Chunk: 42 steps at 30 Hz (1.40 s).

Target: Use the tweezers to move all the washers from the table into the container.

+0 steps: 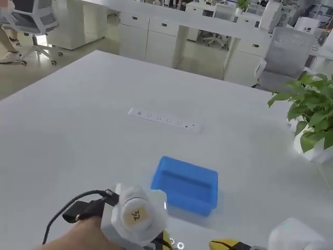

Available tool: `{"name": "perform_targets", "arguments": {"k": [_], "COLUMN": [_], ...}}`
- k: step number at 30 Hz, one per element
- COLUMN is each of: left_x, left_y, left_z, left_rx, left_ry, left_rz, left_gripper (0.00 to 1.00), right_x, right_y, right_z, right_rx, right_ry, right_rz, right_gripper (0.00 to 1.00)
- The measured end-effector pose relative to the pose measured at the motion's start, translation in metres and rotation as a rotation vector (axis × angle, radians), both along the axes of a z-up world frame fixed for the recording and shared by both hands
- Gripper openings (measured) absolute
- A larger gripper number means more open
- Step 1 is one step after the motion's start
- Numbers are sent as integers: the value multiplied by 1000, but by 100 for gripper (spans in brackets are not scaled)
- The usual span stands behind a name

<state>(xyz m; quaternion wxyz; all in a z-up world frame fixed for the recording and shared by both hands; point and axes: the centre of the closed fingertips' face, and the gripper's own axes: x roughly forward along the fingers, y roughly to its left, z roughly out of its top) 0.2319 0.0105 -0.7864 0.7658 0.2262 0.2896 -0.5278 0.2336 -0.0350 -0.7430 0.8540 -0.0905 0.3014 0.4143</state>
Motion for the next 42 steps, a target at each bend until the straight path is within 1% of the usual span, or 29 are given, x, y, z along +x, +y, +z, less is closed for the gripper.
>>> {"name": "perform_targets", "arguments": {"k": [2,3,4,5,6,7,8,9,11,13,15,16,17,18,19,20,22,23,25,27,28,32,33,35,38,40,42], "left_x": [-1,-1,-1,0,-1,-1,-2,-2,-4,-8,-9,-10,-11,-11,-12,-13,-13,-12,-12,-10,-8,-1,0,4,7,7,4], "left_y": [5,8,11,14,18,20,25,28,33,37,41,43,45,48,50,53,55,54,57,58,59,61,62,65,69,69,67], "left_z": [10,16,19,24,27,28,30,31,33,34,34,34,34,34,34,36,41,48,56,62,68,82,86,90,92,93,93], "left_rx": [-18,-28,-34,-41,-46,-50,-53,-52,-57,-51,-56,-56,-57,-60,-61,-65,-88,-120,-135,-147,-163,-215,-231,-236,-235,-243,-249], "left_ry": [-18,-34,-43,-60,-66,-70,-74,-77,-78,-83,-88,-87,-89,-91,-92,-94,-99,-106,-110,-120,-128,-128,-118,-126,-128,-119,-107], "left_rz": [11,11,16,32,37,44,58,66,73,77,85,86,92,100,104,109,123,136,137,141,144,145,142,143,140,133,115], "left_gripper": [0,0,0,0,0,0,0,0,0,0,0,0,0,0,0,0,0,0,0,0,0,0,0,0,0,0,0], "right_x": [-2,-4,-6,-8,-9,-10,-14,-15,-18,-21,-26,-29,-30,-31,-31,-32,-34,-34,-34,-35,-34,-29,-26,-22,-15,-10,-8], "right_y": [4,8,10,14,16,20,26,28,36,43,51,56,58,63,67,72,79,85,95,104,107,118,119,120,116,113,113], "right_z": [-1,-3,-4,-4,-4,-4,-5,-6,-9,-11,-16,-20,-23,-27,-28,-31,-33,-31,-27,-23,-22,-17,-16,-15,-15,-14,-11], "right_rx": [3,-3,-9,-12,-11,-7,-4,-9,-21,-23,-28,-43,-62,-85,-88,-93,-106,-104,-100,-88,-87,-99,-103,-108,-125,-123,-116], "right_ry": [5,12,11,9,9,11,21,26,19,33,55,58,60,56,51,60,64,51,43,44,38,4,4,-3,-10,-13,-13], "right_rz": [22,44,58,76,87,100,129,142,181,218,264,302,324,355,371,385,413,430,455,477,488,522,525,528,520,509,508], "right_gripper": [0,0,0,0,0,0,0,1,2,6,10,11,12,13,13,14,15,15,15,16,16,17,17,16,16,17,17]}}
